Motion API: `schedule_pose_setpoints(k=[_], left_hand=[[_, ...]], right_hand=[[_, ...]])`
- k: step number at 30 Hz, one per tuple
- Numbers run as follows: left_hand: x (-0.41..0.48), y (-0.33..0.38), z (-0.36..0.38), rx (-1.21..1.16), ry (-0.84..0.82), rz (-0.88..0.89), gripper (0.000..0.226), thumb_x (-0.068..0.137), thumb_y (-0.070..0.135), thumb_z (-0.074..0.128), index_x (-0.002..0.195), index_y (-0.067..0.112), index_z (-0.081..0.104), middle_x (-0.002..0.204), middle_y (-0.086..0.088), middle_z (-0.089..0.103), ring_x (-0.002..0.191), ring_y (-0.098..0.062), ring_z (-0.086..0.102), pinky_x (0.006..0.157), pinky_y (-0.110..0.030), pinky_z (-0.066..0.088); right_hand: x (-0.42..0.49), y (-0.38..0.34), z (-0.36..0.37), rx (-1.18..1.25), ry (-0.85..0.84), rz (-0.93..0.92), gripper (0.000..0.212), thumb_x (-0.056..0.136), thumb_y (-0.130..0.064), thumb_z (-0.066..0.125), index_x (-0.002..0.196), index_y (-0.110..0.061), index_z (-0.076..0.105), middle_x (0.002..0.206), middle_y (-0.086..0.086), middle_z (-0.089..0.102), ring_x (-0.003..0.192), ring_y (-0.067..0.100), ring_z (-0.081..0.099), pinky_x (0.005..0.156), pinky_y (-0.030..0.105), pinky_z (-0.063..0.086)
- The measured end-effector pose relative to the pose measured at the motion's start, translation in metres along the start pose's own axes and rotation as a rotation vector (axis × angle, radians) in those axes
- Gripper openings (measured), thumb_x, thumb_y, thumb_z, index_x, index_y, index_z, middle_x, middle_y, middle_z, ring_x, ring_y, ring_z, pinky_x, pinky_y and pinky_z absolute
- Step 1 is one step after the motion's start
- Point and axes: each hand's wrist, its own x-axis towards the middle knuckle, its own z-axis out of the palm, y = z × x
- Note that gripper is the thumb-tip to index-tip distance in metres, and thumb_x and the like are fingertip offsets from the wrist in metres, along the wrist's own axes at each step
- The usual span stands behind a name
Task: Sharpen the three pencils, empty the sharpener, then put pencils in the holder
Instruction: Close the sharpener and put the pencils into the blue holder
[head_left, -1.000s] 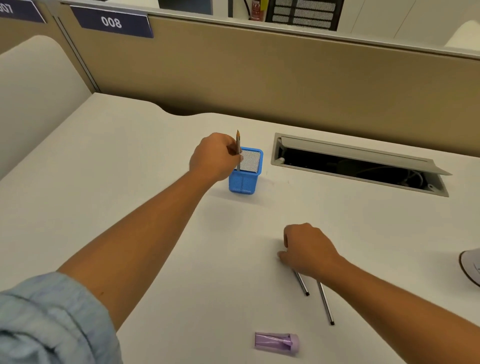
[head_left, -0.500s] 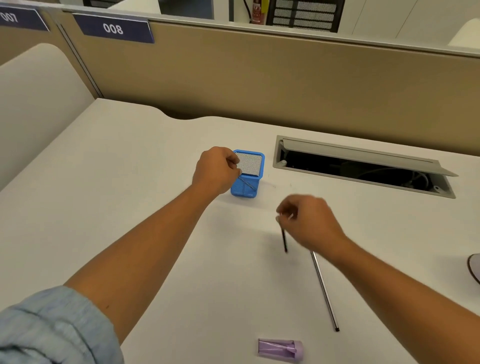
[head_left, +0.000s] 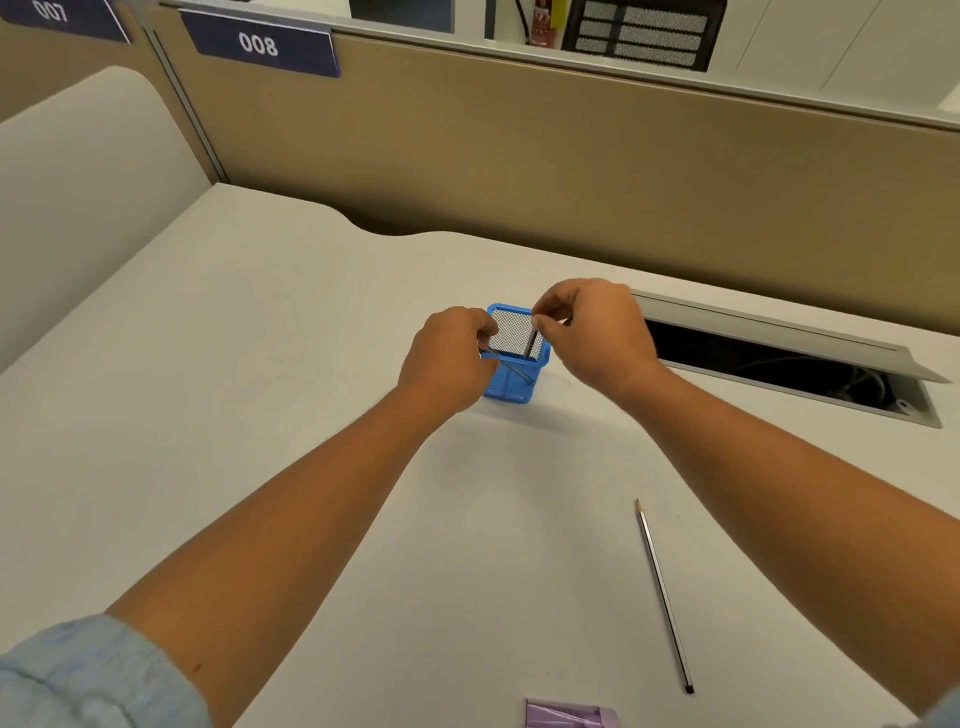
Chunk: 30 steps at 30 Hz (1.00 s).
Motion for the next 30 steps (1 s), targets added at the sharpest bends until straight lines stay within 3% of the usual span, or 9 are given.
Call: schedule_pose_setpoints(k=[8, 11, 16, 22, 26, 30], left_hand=[[-0.003, 0.006, 0.001, 0.004, -0.001, 0.016, 0.049, 0.083, 0.010, 0.076, 0.129, 0.014, 0.059, 0.130, -0.008, 0.062, 0.114, -0.025, 0.060, 0.092, -0.032, 0.051], [-0.004, 0.005, 0.001, 0.024, -0.027, 0.015, 0.049, 0.083, 0.013, 0.076, 0.128, 0.015, 0.059, 0.131, -0.008, 0.061, 0.114, -0.024, 0.060, 0.088, -0.030, 0.052], [-0.010, 0.008, 0.001, 0.067, -0.040, 0.024, 0.048, 0.082, 0.021, 0.077, 0.126, 0.018, 0.059, 0.132, -0.003, 0.056, 0.117, -0.023, 0.057, 0.093, -0.032, 0.049], [-0.038, 0.028, 0.010, 0.028, -0.010, 0.150, 0.041, 0.085, 0.030, 0.073, 0.123, 0.021, 0.061, 0.128, 0.002, 0.057, 0.113, -0.021, 0.058, 0.091, -0.036, 0.051], [-0.074, 0.043, 0.038, 0.020, -0.175, 0.195, 0.036, 0.087, 0.040, 0.068, 0.121, 0.030, 0.059, 0.112, 0.010, 0.064, 0.102, -0.011, 0.059, 0.084, -0.031, 0.051], [-0.100, 0.049, 0.066, 0.066, -0.328, 0.167, 0.034, 0.086, 0.045, 0.067, 0.117, 0.033, 0.060, 0.105, 0.014, 0.066, 0.098, -0.012, 0.060, 0.081, -0.030, 0.049]], right_hand=[[0.000, 0.003, 0.022, -0.103, -0.135, -0.014, 0.014, 0.087, -0.024, 0.068, 0.099, -0.019, 0.074, 0.098, 0.002, 0.076, 0.085, 0.019, 0.067, 0.076, 0.034, 0.058], [-0.004, 0.007, 0.016, -0.033, -0.095, 0.004, 0.023, 0.086, -0.022, 0.068, 0.108, -0.018, 0.072, 0.103, 0.000, 0.074, 0.084, 0.015, 0.065, 0.079, 0.030, 0.056], [-0.028, 0.034, -0.009, 0.016, -0.010, 0.166, 0.018, 0.083, -0.018, 0.066, 0.099, -0.020, 0.072, 0.094, -0.002, 0.072, 0.085, 0.016, 0.065, 0.079, 0.031, 0.056], [-0.107, 0.090, -0.015, -0.171, -0.252, 0.418, 0.004, 0.078, -0.020, 0.066, 0.082, -0.019, 0.068, 0.088, 0.002, 0.071, 0.075, 0.020, 0.062, 0.065, 0.027, 0.046], [-0.150, 0.106, -0.005, -0.228, -0.369, 0.533, 0.022, 0.074, -0.035, 0.072, 0.086, -0.020, 0.062, 0.086, 0.000, 0.067, 0.079, 0.023, 0.064, 0.068, 0.033, 0.055], [-0.165, 0.107, 0.002, -0.200, -0.310, 0.519, 0.017, 0.076, -0.028, 0.066, 0.091, -0.023, 0.060, 0.092, 0.000, 0.068, 0.082, 0.025, 0.065, 0.070, 0.033, 0.056]])
